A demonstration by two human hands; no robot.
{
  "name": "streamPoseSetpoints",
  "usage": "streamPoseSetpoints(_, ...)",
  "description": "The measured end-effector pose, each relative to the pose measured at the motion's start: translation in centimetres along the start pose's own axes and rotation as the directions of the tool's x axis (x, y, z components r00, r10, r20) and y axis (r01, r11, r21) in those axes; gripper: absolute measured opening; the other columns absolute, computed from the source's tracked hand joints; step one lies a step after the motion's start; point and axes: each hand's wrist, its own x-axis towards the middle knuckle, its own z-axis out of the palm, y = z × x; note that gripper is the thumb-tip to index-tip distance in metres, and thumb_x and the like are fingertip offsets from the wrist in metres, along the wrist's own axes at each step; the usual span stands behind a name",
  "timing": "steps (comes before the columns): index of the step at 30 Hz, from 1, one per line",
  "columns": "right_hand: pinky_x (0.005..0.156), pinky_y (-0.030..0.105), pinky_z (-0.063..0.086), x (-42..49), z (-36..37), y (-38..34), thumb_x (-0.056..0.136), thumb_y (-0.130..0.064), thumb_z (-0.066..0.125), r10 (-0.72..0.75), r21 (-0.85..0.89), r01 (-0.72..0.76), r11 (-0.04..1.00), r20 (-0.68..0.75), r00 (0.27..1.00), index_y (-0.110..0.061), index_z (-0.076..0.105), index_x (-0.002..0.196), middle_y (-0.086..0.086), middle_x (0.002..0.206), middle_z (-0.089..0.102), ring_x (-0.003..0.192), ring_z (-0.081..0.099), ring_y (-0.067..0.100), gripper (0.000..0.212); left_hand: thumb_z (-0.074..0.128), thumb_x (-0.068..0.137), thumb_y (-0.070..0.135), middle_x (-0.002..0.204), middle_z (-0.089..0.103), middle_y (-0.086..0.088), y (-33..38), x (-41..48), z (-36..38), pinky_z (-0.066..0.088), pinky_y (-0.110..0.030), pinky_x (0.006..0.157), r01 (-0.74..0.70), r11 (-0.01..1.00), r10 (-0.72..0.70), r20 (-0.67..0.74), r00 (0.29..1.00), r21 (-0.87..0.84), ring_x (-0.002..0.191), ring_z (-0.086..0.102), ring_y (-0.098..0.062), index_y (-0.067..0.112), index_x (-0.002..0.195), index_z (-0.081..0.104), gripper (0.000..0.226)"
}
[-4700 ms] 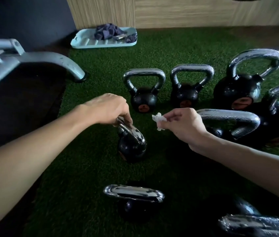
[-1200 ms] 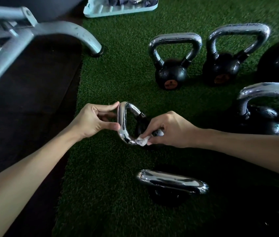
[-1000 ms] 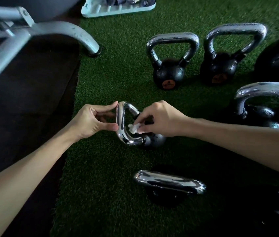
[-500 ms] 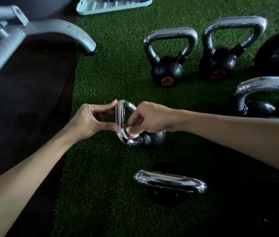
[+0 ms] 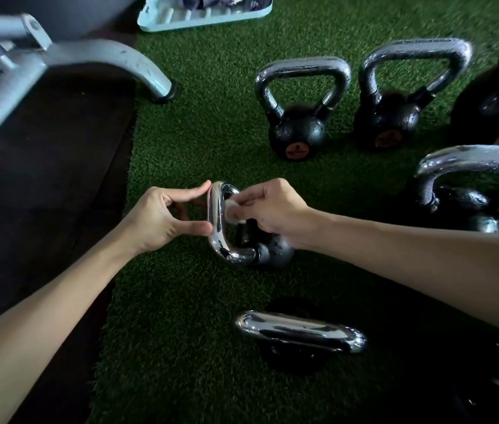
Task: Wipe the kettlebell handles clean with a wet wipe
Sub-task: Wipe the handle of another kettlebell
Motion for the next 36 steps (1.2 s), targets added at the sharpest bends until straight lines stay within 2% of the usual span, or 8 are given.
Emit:
streamPoseSetpoints(3, 0.08, 0.024, 0.06, 0.7, 0.3, 0.5, 0.075, -0.032, 0.091, -0.109, -0.047, 0.103, 0.994, -0.161, 0.981, -0.021, 0.082, 0.095, -0.005, 0.087, 0.078, 0.085, 0.073, 0.006, 0.025, 0.088, 0.045, 0.073, 0.134, 0.064, 0.018, 0.2, 0.0, 0.0, 0.035, -0.037, 0.117, 0.004, 1.0, -0.004, -0.007, 1.0, 0.008, 0.13, 0.046, 0.0, 0.046, 0.124, 0.064, 0.087)
streamPoseSetpoints(9, 0.073, 0.024, 0.055, 0.6, 1.1, 1.4, 0.083, -0.03, 0.08, -0.498, -0.455, 0.369, 0.81, -0.202, 0.843, -0.028, 0.082, 0.091, -0.015, 0.085, 0.077, 0.077, 0.068, -0.001, 0.008, 0.086, 0.042, 0.076, 0.127, 0.06, 0.034, 0.1, -0.1, -0.1, 0.028, -0.029, 0.121, 0.017, 0.999, -0.017, -0.018, 1.0, 0.045, 0.132, 0.046, 0.012, 0.051, 0.119, 0.065, 0.083)
streamPoseSetpoints(16, 0.057, 0.025, 0.039, 0.5, -0.3, 1.7, 0.082, -0.039, 0.08, -0.476, -0.621, 0.265, 0.737, -0.199, 0.857, -0.025, 0.078, 0.088, -0.008, 0.076, 0.068, 0.065, 0.057, 0.01, 0.015, 0.087, 0.046, 0.073, 0.131, 0.056, 0.034, 1.4, 0.0, -0.5, 0.023, -0.027, 0.122, 0.091, 0.992, -0.092, 0.018, 0.996, 0.083, 0.132, 0.043, 0.016, 0.054, 0.121, 0.063, 0.081)
streamPoseSetpoints(19, 0.058, 0.025, 0.047, 0.6, -1.9, 0.3, 0.078, -0.038, 0.083, -0.42, -0.637, 0.217, 0.74, -0.185, 0.888, -0.026, 0.078, 0.08, -0.012, 0.072, 0.067, 0.067, 0.063, 0.008, 0.013, 0.093, 0.05, 0.059, 0.133, 0.061, 0.027, 2.4, 0.4, -0.6, 0.031, -0.031, 0.12, 0.168, 0.982, -0.172, 0.048, 0.984, 0.082, 0.119, 0.051, 0.017, 0.042, 0.131, 0.063, 0.088)
streamPoseSetpoints(22, 0.059, 0.024, 0.055, 0.1, -5.4, -1.8, 0.074, -0.038, 0.085, -0.425, -0.633, 0.2, 0.748, -0.224, 0.877, -0.027, 0.077, 0.071, -0.013, 0.066, 0.069, 0.063, 0.065, 0.002, 0.014, 0.095, 0.032, 0.069, 0.123, 0.069, 0.023, 3.9, 1.5, 0.3, 0.041, -0.027, 0.11, 0.23, 0.966, -0.231, -0.007, 0.973, 0.121, 0.113, 0.06, 0.007, 0.039, 0.13, 0.066, 0.107)
streamPoseSetpoints(25, 0.051, 0.016, 0.047, -1.8, -9.4, -3.8, 0.076, -0.028, 0.085, -0.417, -0.658, 0.156, 0.737, -0.261, 0.871, -0.024, 0.078, 0.074, -0.019, 0.064, 0.064, 0.059, 0.06, -0.003, 0.008, 0.093, 0.015, 0.071, 0.11, 0.074, 0.016, 6.6, 3.5, 1.5, 0.047, -0.03, 0.105, 0.271, 0.946, -0.275, 0.0, 0.961, 0.179, 0.106, 0.065, -0.007, 0.035, 0.13, 0.067, 0.123)
streamPoseSetpoints(30, 0.051, 0.019, 0.05, -4.7, -13.7, -5.7, 0.075, -0.027, 0.084, -0.409, -0.718, 0.087, 0.691, -0.289, 0.866, -0.019, 0.078, 0.073, -0.011, 0.063, 0.066, 0.061, 0.065, 0.007, 0.01, 0.097, 0.057, 0.027, 0.13, 0.064, 0.01, 13.3, 6.8, 4.3, 0.041, -0.029, 0.106, 0.123, 0.893, -0.232, 0.208, 0.95, 0.432, 0.118, 0.058, -0.007, 0.028, 0.14, 0.059, 0.091)
streamPoseSetpoints(36, 0.052, 0.019, 0.049, -7.1, -15.9, -6.6, 0.067, -0.03, 0.084, -0.436, -0.753, 0.091, 0.652, -0.273, 0.858, -0.022, 0.078, 0.068, -0.01, 0.064, 0.068, 0.064, 0.066, 0.007, 0.01, 0.087, 0.074, 0.014, 0.133, 0.064, 0.013, 14.7, 6.9, 5.2, 0.053, -0.038, 0.103, -0.175, 0.707, -0.155, 0.392, 0.907, 0.685, 0.115, 0.063, -0.005, 0.052, 0.139, 0.051, 0.083)
